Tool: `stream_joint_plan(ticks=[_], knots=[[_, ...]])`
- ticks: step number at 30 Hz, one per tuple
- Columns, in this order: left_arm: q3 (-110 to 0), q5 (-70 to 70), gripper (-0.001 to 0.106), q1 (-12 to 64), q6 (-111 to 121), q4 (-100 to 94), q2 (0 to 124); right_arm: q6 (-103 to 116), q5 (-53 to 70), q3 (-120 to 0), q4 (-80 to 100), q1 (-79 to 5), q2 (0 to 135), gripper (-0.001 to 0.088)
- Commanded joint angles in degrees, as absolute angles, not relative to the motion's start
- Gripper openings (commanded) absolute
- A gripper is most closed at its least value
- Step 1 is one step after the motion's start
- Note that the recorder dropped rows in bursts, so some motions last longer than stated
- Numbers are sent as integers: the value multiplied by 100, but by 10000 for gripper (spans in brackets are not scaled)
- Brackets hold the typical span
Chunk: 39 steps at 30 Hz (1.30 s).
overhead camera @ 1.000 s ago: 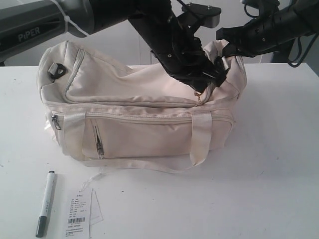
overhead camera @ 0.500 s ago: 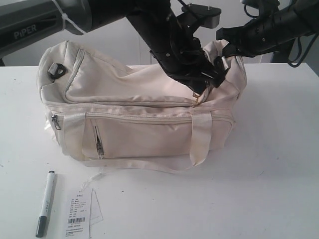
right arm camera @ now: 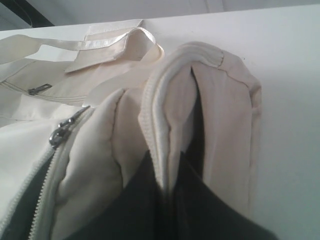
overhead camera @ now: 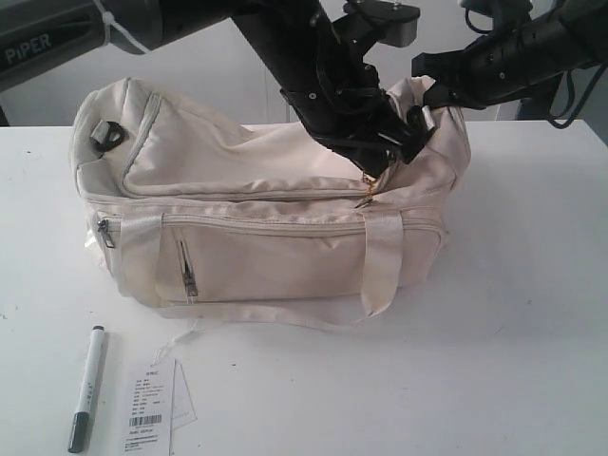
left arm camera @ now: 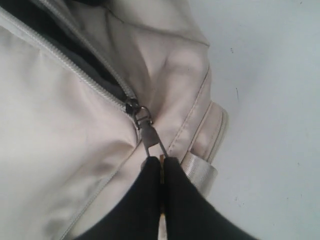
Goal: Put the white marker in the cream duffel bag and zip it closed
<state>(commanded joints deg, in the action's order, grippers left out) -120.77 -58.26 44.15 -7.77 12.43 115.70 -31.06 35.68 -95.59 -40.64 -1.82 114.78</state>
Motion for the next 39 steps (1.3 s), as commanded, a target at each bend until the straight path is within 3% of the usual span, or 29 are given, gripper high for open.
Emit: stream_joint_plan(ticks=[23,39], knots=[[-12077,-6512,0,4415,-792,945,11539,-3106,3568,-9559,-4064,-182,11478,0],[-12077,-6087,0,4415,-736,844,11539,-3106,3568,-9559,-4064,-182,11478,0]])
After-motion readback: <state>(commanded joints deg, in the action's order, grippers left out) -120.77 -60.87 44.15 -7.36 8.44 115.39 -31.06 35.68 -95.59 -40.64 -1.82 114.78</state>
